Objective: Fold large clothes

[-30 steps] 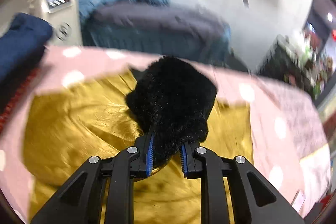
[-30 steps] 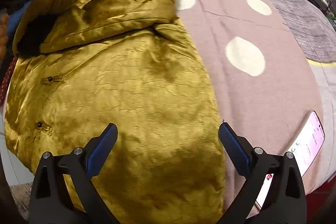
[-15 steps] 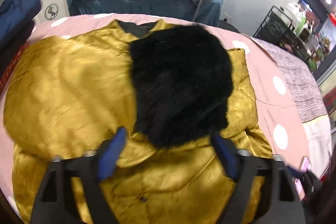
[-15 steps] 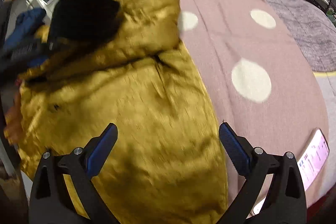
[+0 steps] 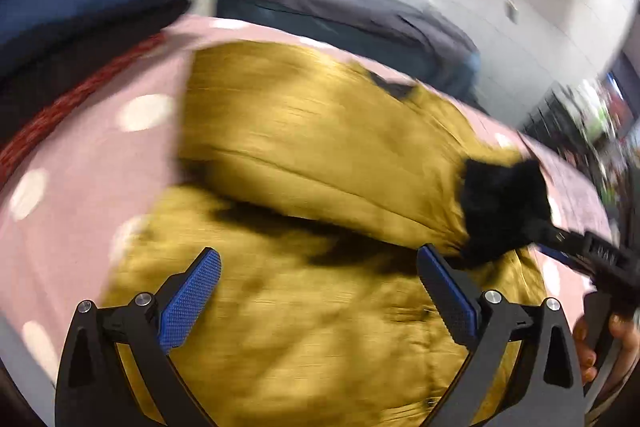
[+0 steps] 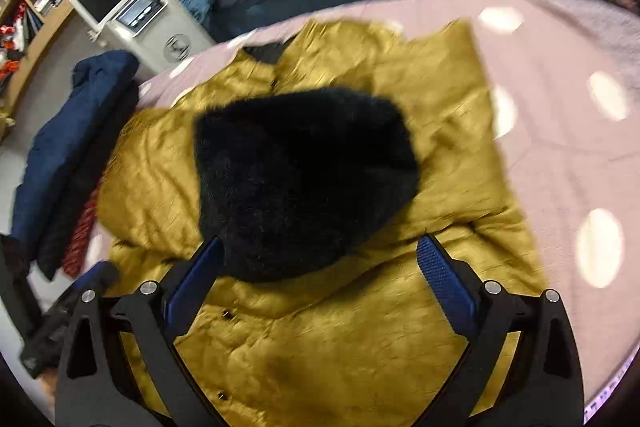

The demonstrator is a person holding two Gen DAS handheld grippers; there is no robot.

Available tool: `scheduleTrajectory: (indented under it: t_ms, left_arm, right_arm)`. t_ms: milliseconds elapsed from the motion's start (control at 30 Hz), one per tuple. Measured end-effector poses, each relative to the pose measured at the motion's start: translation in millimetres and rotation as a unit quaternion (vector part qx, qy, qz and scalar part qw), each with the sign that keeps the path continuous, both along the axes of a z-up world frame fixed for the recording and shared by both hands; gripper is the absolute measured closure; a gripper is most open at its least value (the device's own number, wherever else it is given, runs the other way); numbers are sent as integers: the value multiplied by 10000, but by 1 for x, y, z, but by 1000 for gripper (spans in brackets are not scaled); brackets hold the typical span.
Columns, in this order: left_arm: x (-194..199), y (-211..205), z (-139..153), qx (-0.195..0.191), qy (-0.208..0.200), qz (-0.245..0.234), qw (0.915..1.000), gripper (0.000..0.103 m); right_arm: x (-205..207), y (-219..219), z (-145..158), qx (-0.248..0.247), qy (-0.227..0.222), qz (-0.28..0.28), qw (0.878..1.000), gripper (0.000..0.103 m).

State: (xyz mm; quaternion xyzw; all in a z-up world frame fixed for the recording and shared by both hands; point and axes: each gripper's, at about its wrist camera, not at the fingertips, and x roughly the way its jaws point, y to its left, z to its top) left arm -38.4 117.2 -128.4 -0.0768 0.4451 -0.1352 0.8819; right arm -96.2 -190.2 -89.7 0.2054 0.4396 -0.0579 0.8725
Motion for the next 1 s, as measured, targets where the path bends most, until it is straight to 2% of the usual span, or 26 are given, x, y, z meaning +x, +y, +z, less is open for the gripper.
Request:
scheduleTrajectory:
  t_ms: [100,167,200,233,267,333,367,400,433,467,500,533,567,633,667,700,733,767,800,833,867,900,933,967,1000]
  left_arm:
    - [11,49,4,138,-44,477,9988,10]
    - [29,73,-3,203,209,664,9974,16]
    - [40,82,-10,160,403,612,9972,23]
    - [48,87,-17,214,548,492,9971,26]
    - [51,87,-21,384,598,404,9967,29]
    - [62,77,-34,1114,565,138,9921,31]
    - [65,74,-38,1232,557,88,9908,32]
    - [67,74,-41,1189,598,88,9911,33]
    - [72,73,-42,966,658,114,9931,33]
    - [77,73,-41,553,681,119,9961,33]
    - [79,73,-39,278,659,96,9974,33]
    - [82,71,-38,198,643,70,9977,33]
    - [86,65,-38,246,642,16,9976,33]
    - [99,46,-45,657,661,-130,9956,33]
    - [104,42,-48,738,648,-101,9951,34]
    - [109,40,-49,720,640,-40,9953,44]
    - [114,43,-47,744,590,84,9954,51]
    - [116,44,-44,839,504,211,9950,62]
    - [119,49,-30,981,201,431,9940,63]
    - [119,51,-13,937,-135,520,9941,63]
    - [115,50,4,1043,-481,638,9913,63]
    - [108,47,19,1291,-781,773,9855,63]
    - [106,43,30,1487,-1003,849,9801,63]
    - [106,39,35,1593,-1088,863,9774,63]
    - [111,36,32,1619,-859,779,9800,63]
  right_arm:
    - [-13,11,24,-976,-540,-174,9936,7]
    - [-8,18,35,-1267,-710,67,9894,7]
    - [1,23,36,-1323,-673,359,9883,7]
    - [9,25,36,-1301,-586,559,9882,7]
    - [18,27,33,-1286,-459,688,9882,10]
    - [30,31,26,-1367,-271,724,9876,23]
    - [30,36,22,-1390,-170,743,9874,34]
    - [31,37,17,-1350,-79,787,9877,47]
    - [32,38,11,-1242,14,849,9886,54]
    - [33,40,6,-1176,76,887,9891,65]
    - [32,41,2,-1166,125,913,9889,66]
    - [32,42,-2,-1207,153,935,9882,67]
    - [29,42,-4,-1259,161,934,9875,70]
    - [24,37,-4,-1279,148,886,9877,73]
    - [21,34,-4,-1259,130,827,9885,76]
    - [20,31,-4,-1264,108,768,9889,80]
    - [16,26,-1,-1293,36,676,9893,82]
    - [13,21,5,-1346,-91,582,9892,84]
    - [9,18,14,-1431,-266,480,9882,87]
    - [5,14,23,-1535,-442,399,9864,89]
    - [3,13,30,-1743,-555,270,9828,103]
    - [1,12,43,-2333,-693,-102,9699,103]
    - [-2,8,53,-2577,-880,-290,9618,103]
    - [-1,1,59,-2497,-976,-371,9627,103]
    - [4,-13,60,-2151,-923,-473,9711,103]
